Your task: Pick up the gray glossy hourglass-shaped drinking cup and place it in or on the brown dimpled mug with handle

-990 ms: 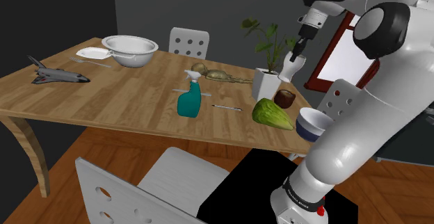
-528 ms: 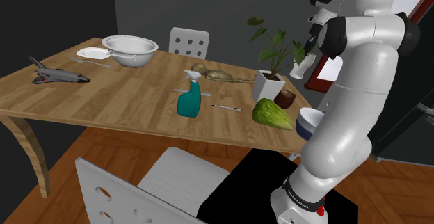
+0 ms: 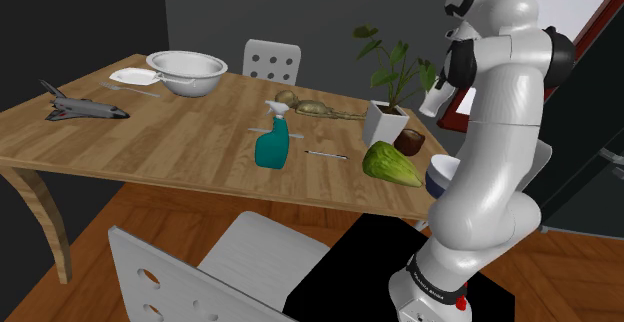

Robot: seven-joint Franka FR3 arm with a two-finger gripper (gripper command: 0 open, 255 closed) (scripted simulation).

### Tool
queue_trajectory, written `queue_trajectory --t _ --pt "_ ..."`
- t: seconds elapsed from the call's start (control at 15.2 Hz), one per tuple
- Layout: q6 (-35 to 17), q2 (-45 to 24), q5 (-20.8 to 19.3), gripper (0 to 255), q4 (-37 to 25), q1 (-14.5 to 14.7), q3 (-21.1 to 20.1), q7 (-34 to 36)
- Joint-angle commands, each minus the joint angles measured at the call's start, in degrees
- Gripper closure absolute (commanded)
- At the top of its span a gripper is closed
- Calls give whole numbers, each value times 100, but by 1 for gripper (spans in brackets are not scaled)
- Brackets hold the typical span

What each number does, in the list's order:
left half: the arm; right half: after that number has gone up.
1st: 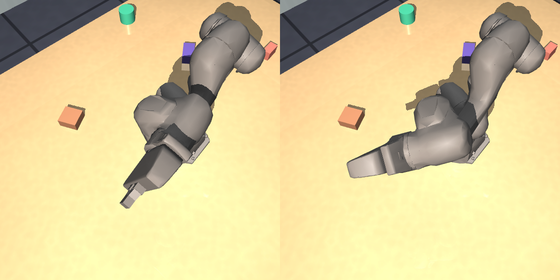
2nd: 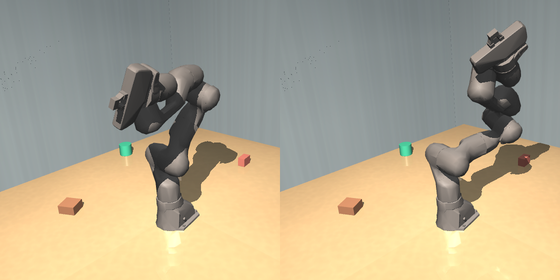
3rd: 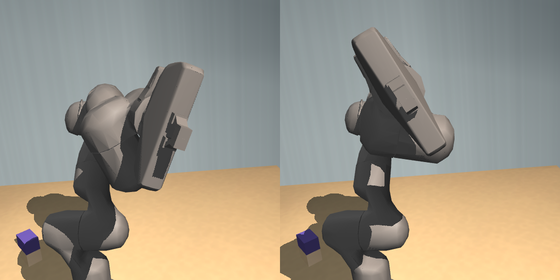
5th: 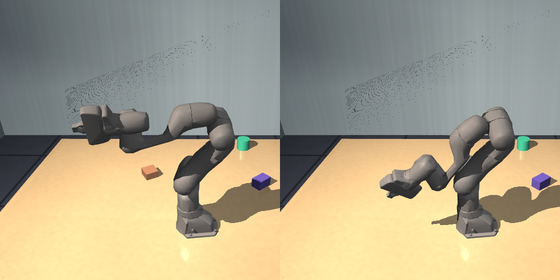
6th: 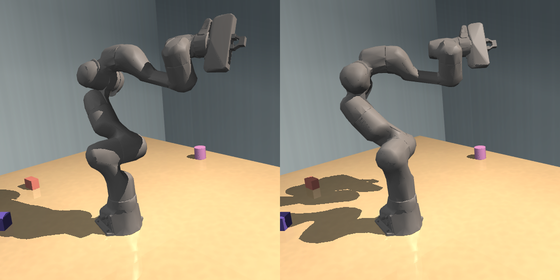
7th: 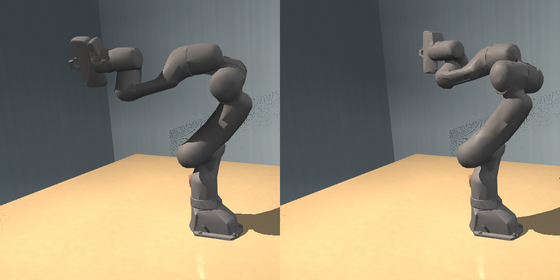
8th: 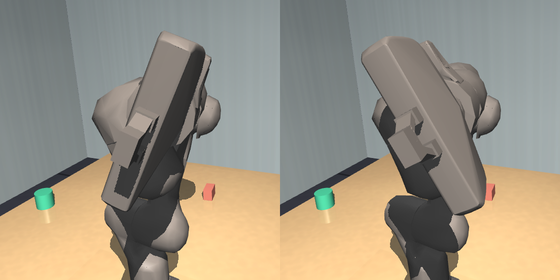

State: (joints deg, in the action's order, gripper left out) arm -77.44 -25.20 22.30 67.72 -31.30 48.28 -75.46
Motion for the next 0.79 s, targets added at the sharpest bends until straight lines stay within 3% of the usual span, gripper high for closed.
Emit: queue_trajectory --t 0.0,0.73 --pt "-209 86 -61 255 286 115 21 -13" --pt "-1155 261 -178 255 1413 456 44 -88"
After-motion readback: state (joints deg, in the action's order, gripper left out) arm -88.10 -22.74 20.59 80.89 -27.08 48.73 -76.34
